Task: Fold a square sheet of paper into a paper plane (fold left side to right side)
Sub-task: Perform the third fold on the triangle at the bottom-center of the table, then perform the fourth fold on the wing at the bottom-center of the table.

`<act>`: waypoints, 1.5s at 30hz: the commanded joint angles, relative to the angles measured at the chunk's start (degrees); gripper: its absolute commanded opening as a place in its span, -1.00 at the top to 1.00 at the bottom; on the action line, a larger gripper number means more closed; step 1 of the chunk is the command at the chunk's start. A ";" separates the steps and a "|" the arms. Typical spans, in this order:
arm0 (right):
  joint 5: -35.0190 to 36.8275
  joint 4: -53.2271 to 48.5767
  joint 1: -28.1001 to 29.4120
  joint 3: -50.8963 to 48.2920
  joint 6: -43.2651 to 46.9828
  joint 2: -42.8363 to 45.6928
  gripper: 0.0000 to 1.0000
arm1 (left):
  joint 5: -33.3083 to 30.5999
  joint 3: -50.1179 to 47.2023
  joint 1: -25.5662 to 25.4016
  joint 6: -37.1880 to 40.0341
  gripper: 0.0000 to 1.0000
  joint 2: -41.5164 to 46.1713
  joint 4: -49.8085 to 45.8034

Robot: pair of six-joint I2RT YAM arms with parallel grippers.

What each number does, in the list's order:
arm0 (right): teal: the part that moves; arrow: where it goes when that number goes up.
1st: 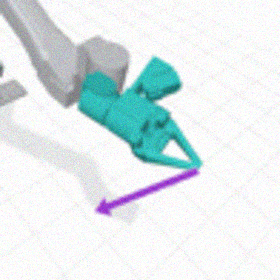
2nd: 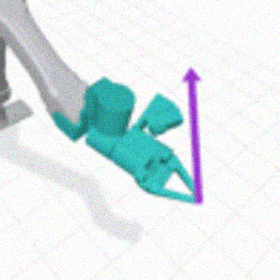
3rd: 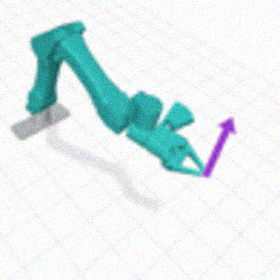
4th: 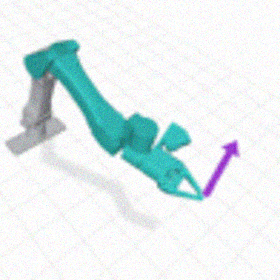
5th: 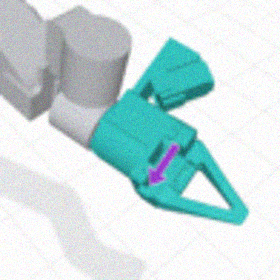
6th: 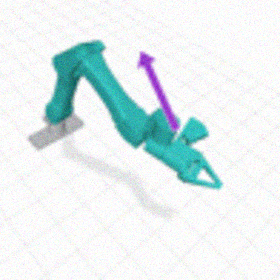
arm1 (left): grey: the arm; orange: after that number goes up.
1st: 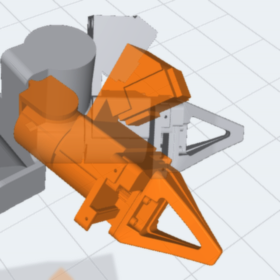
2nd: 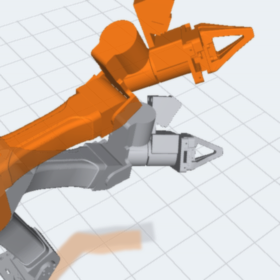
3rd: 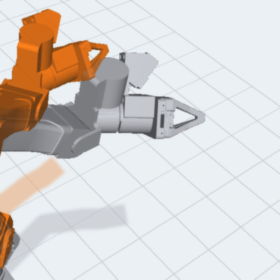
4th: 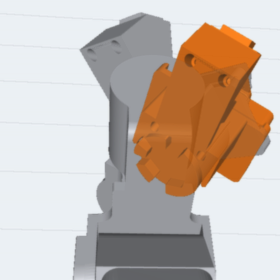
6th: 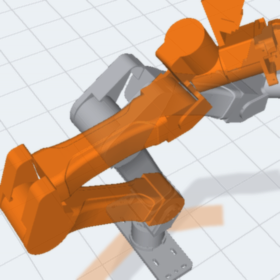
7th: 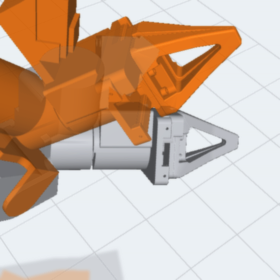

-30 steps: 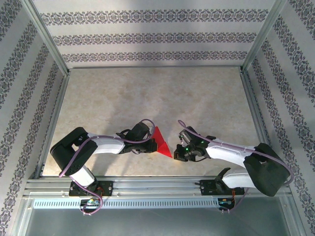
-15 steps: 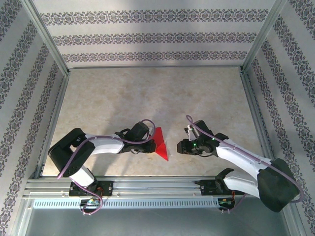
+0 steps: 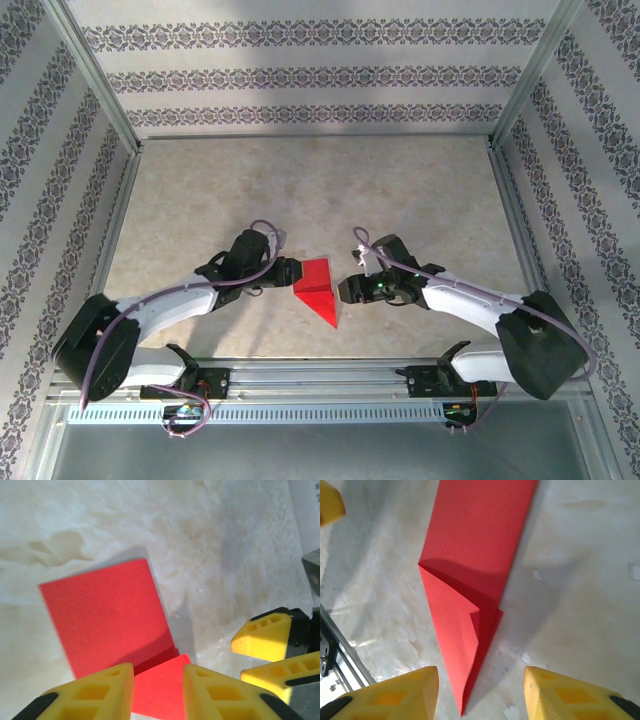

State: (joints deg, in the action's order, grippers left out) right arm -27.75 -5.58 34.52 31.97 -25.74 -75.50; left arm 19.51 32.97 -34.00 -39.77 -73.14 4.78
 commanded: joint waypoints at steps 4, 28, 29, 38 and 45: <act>1.81 2.47 3.96 5.47 3.84 -7.30 -0.01 | -7.14 -6.83 2.87 -5.63 0.16 8.38 0.38; 9.94 -7.13 6.89 11.45 6.40 -11.44 0.66 | -4.15 -7.31 5.67 -6.22 0.10 6.49 -0.13; 10.00 -7.23 6.83 11.45 6.40 -11.13 0.71 | -4.01 -7.33 5.72 -6.40 0.09 6.35 0.05; 9.21 -7.21 6.67 10.84 6.05 -8.60 1.00 | -0.44 -8.22 6.69 -10.54 -0.06 3.97 6.46; 7.98 -6.50 5.59 9.24 5.35 -5.24 1.00 | 4.61 -7.82 7.53 -14.53 -0.12 -2.12 14.61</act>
State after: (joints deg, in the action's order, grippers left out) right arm -18.94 -11.99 40.62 42.06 -19.73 -82.78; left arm 20.91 25.08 -27.31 -51.53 -73.28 13.32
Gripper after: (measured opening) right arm 0.055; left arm 0.557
